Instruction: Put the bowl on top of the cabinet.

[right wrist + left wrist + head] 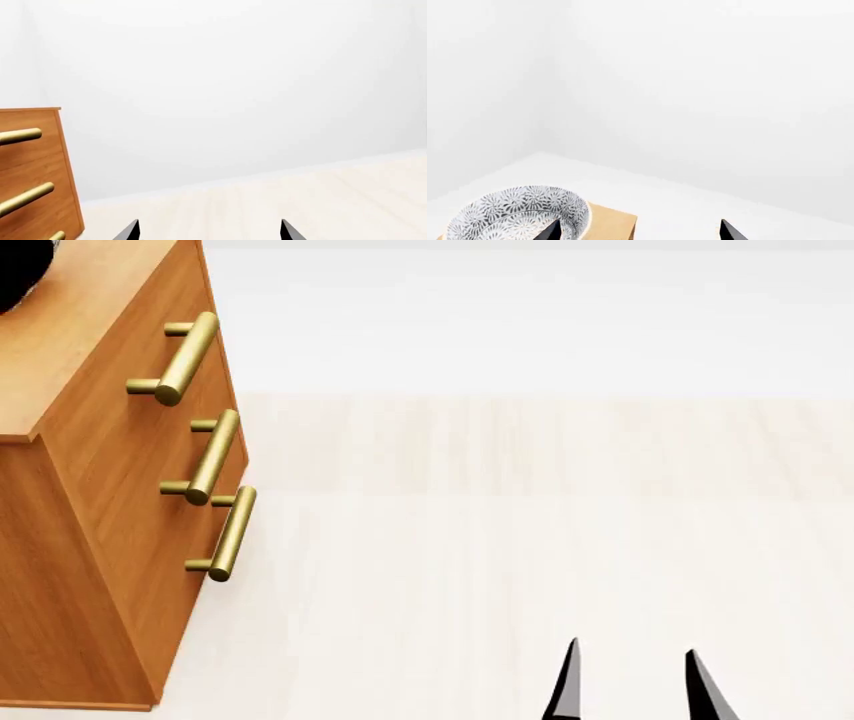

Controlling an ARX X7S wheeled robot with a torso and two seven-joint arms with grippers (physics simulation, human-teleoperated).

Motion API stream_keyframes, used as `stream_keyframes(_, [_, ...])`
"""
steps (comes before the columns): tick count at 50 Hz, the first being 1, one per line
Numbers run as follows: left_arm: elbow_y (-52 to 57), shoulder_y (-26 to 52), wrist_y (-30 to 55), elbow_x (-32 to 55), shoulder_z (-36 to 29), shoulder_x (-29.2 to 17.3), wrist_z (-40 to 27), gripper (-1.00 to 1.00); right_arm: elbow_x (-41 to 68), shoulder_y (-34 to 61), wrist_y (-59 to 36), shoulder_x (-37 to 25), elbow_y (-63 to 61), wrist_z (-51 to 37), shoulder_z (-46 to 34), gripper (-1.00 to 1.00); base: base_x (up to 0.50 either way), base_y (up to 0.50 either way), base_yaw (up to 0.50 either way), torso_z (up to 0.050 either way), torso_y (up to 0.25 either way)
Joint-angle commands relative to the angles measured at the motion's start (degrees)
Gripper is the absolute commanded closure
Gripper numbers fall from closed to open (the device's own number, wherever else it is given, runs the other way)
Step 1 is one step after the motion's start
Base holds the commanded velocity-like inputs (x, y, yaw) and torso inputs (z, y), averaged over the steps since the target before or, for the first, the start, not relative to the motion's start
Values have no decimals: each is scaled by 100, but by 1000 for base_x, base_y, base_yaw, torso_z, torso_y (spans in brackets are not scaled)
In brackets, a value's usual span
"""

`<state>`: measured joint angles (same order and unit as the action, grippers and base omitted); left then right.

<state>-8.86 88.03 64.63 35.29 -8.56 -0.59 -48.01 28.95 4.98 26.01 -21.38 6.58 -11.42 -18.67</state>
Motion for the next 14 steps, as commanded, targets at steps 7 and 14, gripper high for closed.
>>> stream_keyframes(7, [721,-41,234,1199,-710,-21,-620,-100,26,-63,57,-37,-62,-14,23,-100,0,0,0,0,0])
stream_keyframes(14, [815,37,275,1507,-822,-41,-806,-100,39,-74,69,-44,-70,-7,21,-100,0,0,0,0,0])
